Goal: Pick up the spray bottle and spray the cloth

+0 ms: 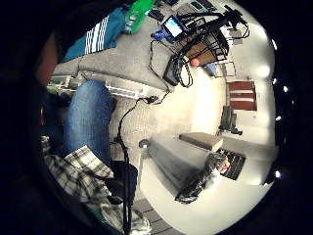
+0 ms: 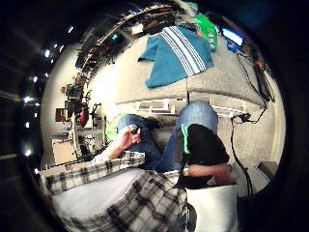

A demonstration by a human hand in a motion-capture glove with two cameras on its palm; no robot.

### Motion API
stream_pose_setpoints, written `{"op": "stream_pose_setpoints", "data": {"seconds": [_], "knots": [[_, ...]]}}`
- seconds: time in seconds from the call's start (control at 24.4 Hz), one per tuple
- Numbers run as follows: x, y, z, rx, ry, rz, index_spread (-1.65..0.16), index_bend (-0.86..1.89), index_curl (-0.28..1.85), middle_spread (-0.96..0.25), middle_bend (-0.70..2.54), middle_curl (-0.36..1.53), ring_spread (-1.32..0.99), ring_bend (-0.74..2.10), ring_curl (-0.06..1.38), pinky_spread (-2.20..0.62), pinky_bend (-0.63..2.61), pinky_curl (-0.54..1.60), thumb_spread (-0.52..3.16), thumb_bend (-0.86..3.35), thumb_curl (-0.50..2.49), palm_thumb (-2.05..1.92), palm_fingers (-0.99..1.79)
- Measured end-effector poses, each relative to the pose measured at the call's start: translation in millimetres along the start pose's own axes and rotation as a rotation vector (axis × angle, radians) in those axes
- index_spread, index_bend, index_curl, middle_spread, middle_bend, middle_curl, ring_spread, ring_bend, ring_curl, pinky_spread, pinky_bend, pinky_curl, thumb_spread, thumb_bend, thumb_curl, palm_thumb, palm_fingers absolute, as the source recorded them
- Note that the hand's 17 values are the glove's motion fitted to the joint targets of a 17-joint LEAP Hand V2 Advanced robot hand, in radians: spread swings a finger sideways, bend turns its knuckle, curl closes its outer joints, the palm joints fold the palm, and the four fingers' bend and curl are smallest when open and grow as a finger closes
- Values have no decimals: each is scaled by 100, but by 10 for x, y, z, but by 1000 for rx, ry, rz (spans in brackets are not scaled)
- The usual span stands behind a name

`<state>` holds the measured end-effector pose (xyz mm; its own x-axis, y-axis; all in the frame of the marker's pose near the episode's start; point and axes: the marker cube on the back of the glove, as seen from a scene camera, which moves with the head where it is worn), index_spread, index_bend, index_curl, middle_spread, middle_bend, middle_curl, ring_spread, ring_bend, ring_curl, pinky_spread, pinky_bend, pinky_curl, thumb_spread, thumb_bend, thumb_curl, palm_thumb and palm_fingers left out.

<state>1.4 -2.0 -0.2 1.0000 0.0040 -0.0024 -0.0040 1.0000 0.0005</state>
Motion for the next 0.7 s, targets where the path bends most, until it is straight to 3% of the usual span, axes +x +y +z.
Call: {"op": "stream_pose_setpoints", "data": {"seconds": [0.29,0.7], "knots": [[31,-65,-3,-1,-2,8,-32,23,15,-5,14,6,8,34,12,14,41,13,77,28,16,48,25],[204,-519,-103,22,14,23,-38,22,23,-6,15,11,10,37,17,18,44,17,103,23,23,51,21]]}}
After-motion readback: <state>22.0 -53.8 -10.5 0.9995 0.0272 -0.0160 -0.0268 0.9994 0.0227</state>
